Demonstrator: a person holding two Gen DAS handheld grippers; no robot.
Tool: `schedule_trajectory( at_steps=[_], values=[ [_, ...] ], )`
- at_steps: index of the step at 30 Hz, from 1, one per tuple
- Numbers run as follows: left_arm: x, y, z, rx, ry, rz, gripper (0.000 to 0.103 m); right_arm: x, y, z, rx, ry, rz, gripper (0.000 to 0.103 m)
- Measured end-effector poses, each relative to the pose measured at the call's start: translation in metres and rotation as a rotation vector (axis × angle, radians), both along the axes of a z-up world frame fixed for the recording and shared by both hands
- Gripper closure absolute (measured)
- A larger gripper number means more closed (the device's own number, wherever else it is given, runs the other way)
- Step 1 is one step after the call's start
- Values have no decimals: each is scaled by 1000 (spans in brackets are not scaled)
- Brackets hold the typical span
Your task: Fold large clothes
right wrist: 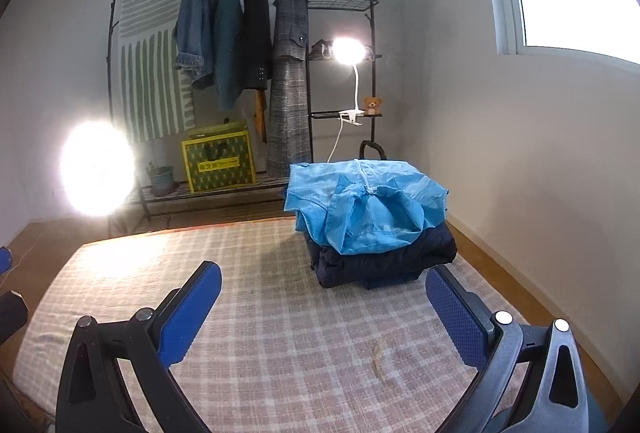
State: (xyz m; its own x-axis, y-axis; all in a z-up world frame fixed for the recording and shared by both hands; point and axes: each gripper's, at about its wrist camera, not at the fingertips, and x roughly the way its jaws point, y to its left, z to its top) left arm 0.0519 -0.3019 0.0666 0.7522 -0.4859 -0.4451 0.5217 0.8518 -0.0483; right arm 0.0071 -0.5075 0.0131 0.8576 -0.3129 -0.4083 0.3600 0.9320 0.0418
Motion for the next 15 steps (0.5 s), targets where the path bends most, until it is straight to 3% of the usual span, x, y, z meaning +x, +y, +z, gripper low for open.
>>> schedule_trajectory(
  at_steps=[8, 15],
  values=[
    [21, -7, -34, 45, 95, -21, 0, 19, -4, -23, 22, 29, 1, 0],
    [30, -14, -47, 67, 123, -34, 0, 31, -16, -42, 72, 61, -21, 0]
  ],
)
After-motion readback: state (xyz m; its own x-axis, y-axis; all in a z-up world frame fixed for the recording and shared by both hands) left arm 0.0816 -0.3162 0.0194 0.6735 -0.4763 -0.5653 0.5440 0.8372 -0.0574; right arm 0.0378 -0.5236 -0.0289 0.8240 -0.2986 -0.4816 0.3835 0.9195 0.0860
